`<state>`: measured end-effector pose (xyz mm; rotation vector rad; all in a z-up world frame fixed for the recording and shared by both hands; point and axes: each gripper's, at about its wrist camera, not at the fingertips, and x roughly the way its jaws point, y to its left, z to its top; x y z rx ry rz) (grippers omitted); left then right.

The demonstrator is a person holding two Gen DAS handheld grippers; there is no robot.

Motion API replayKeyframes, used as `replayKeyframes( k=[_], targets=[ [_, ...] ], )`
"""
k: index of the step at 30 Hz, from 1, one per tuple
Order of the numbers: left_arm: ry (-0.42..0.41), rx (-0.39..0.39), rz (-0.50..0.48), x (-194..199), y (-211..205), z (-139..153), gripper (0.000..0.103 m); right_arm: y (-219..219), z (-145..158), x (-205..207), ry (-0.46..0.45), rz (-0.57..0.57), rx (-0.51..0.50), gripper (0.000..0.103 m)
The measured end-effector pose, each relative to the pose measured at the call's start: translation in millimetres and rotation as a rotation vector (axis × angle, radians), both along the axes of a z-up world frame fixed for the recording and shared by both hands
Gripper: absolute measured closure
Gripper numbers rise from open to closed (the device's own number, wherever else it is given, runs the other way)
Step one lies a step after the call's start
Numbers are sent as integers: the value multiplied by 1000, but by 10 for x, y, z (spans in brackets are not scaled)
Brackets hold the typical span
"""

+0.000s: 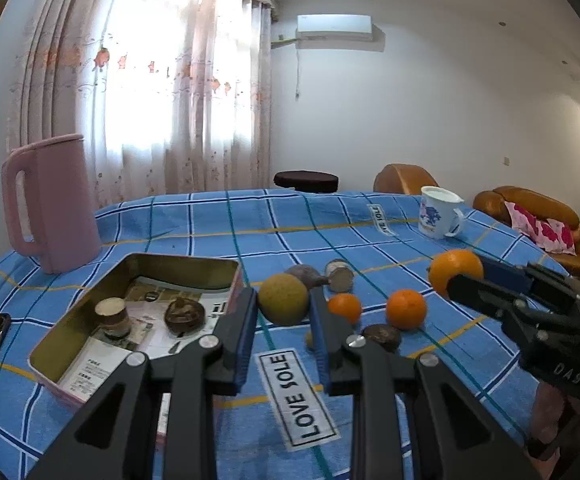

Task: Organize fruits
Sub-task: 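Lower the kiwi and orange into the pink tin and open both grippers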

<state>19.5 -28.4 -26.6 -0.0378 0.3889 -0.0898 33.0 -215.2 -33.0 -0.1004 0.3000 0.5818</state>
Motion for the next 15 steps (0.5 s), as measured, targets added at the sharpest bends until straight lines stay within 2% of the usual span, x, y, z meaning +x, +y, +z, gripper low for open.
replayKeyframes(
  k=[8,15],
  targets=[
    [14,-37,60,32,298,6,76,335,205,176,17,79,-1,65],
    [46,-65,108,87,593,-31,76,733,243,350,54,148,-25,65]
  ],
)
